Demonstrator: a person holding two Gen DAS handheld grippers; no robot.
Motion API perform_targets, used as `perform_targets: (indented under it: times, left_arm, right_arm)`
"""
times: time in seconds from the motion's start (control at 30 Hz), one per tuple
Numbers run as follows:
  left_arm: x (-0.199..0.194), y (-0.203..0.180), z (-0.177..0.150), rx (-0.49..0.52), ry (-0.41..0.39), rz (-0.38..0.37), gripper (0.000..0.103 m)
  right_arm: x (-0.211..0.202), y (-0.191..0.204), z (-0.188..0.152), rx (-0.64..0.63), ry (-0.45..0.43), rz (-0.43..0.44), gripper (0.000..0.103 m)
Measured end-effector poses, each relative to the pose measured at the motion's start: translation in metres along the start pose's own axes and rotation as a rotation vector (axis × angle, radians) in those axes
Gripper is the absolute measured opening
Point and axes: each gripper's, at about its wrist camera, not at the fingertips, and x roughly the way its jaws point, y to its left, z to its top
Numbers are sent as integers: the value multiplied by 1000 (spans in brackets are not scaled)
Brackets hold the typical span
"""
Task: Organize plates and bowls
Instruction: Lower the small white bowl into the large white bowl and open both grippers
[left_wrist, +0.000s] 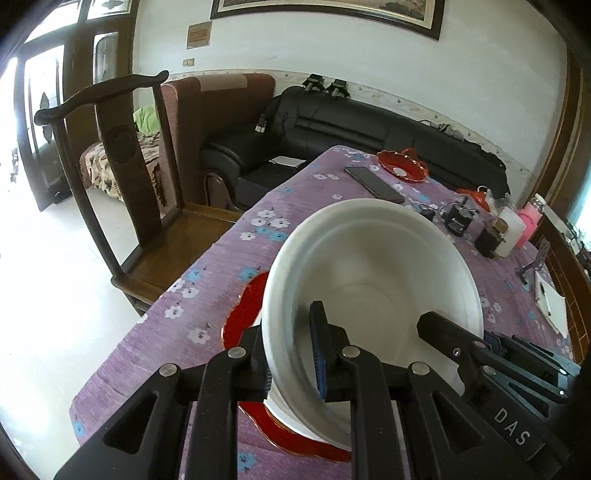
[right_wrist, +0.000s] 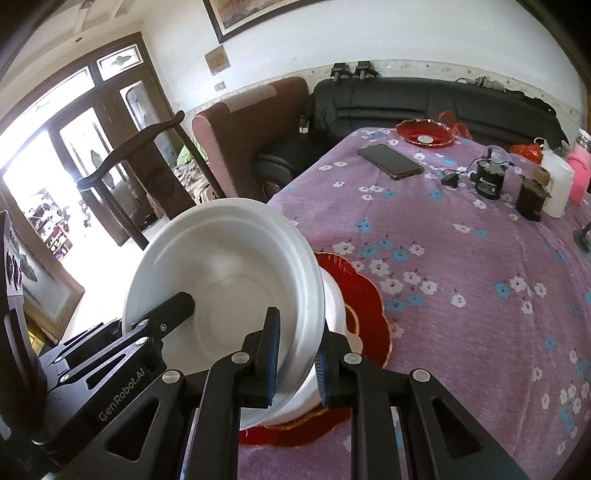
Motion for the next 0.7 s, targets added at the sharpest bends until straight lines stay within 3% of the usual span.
perform_targets:
  times: [0.5,0.6,0.67,0.7]
  left_arm:
    - [29,13,-1,-9,60,12,19]
    - [29,17,0,-24,61,11,31]
    - [27,21,0,-39,48,11,48]
    - [24,22,1,-44,39,13,51]
  right_arm:
    - [32,3,-4,-2,61,-27,20]
    - [36,3,-5,-7,70,-30,19]
    - [38,2,-6,-5,75,-30,19]
    - [39,2,-6,-3,76,-31,19]
